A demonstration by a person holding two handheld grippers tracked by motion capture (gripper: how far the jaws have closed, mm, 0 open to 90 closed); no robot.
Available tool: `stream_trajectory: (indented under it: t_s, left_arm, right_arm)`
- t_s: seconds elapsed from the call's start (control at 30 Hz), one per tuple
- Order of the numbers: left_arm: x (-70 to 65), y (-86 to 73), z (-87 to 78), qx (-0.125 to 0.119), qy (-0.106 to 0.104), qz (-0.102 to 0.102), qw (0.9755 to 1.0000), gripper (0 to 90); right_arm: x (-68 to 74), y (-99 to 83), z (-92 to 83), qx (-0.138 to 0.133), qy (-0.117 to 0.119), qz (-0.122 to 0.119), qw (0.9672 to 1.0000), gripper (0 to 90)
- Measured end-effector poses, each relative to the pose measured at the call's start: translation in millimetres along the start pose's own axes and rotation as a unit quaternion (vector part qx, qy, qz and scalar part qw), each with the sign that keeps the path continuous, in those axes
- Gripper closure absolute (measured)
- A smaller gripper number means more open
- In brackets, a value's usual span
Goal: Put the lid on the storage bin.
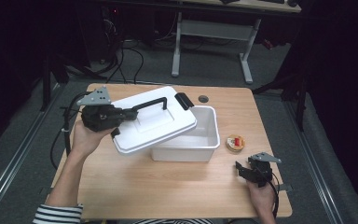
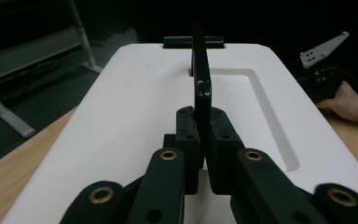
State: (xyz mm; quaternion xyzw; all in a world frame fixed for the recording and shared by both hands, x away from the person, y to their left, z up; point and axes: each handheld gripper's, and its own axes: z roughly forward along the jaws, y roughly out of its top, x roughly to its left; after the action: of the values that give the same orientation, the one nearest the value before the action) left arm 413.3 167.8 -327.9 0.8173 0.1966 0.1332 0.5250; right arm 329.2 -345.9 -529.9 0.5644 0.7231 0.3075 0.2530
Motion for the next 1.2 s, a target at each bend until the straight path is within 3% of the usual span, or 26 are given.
stream_trajectory:
  t_s: [0.3, 0.63, 0.7, 0.97, 1.2]
  left_arm:
    - [-5.6, -19.1, -25.1, -0.019, 0.066, -0.025, 0.9974, 85.3]
    - [-12.9, -40.2, -52.5, -0.033, 0.132, -0.053, 0.9893, 85.4]
    - [-13.4, -45.6, -57.1, -0.033, 0.145, -0.06, 0.9871, 85.3]
    - [-14.1, -70.4, -70.5, -0.039, 0.202, -0.091, 0.9743, 85.3]
    - [-15.2, -91.8, -69.7, -0.026, 0.237, -0.117, 0.9642, 85.3]
  right_arm:
    - [0.0, 0.0, 0.0, 0.0, 0.0, 0.0, 1.0, 39.3]
    - [0.0, 0.0, 0.1, 0.0, 0.0, 0.0, 1.0, 39.2]
    - [0.0, 0.0, 0.1, 0.0, 0.0, 0.0, 1.0, 39.2]
    - [0.1, 0.0, 0.0, 0.0, 0.0, 0.0, 1.0, 39.1]
    - [0.0, 0.0, 0.0, 0.0, 0.0, 0.0, 1.0, 39.0]
